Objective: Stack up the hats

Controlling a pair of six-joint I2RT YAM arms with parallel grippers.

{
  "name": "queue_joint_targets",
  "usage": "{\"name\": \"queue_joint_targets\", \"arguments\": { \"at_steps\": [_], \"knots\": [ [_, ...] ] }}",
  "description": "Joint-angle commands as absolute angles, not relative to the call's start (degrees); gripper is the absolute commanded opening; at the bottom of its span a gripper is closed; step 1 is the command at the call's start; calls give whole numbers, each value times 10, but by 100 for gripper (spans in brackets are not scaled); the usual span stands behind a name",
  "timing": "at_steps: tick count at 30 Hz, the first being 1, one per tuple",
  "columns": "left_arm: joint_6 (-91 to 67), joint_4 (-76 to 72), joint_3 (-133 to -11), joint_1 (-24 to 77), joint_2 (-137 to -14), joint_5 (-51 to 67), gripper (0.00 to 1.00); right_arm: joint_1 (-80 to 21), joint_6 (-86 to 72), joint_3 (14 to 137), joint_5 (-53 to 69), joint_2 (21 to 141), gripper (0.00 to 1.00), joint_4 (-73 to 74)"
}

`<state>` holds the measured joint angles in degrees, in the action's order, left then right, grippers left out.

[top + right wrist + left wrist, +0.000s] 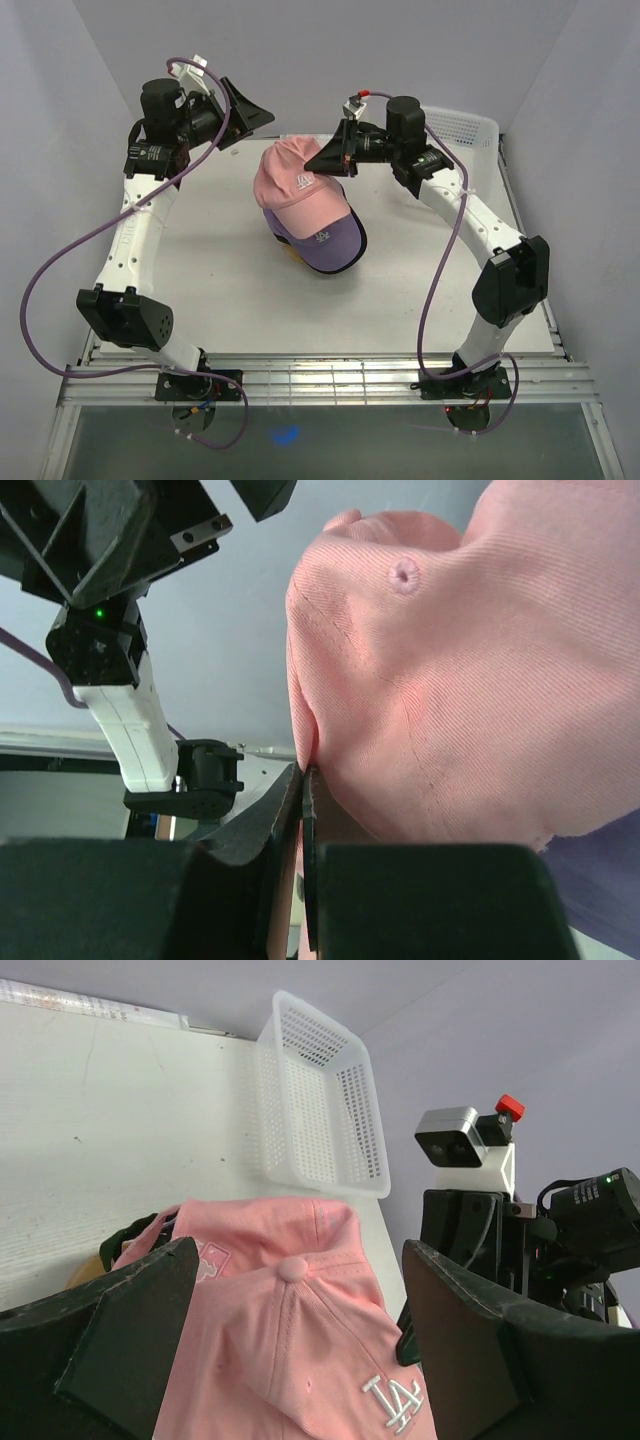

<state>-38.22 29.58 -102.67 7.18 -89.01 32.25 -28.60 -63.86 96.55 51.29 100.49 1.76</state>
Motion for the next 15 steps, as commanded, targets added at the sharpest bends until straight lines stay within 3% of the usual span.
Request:
{"name": "queue_joint_targets", "arguments": {
  "at_steps": [1,6,15],
  "knots": [
    [-367,296,-1017,67,-881,335,93,-288,-609,936,548,969,8,-23],
    [-361,298,-1005,68,-886,340,93,-289,-575,857,534,941,8,-4],
    [-354,289,-958,69,-890,346,90,-286,-454,836,476,932,11,105]
  ]
}}
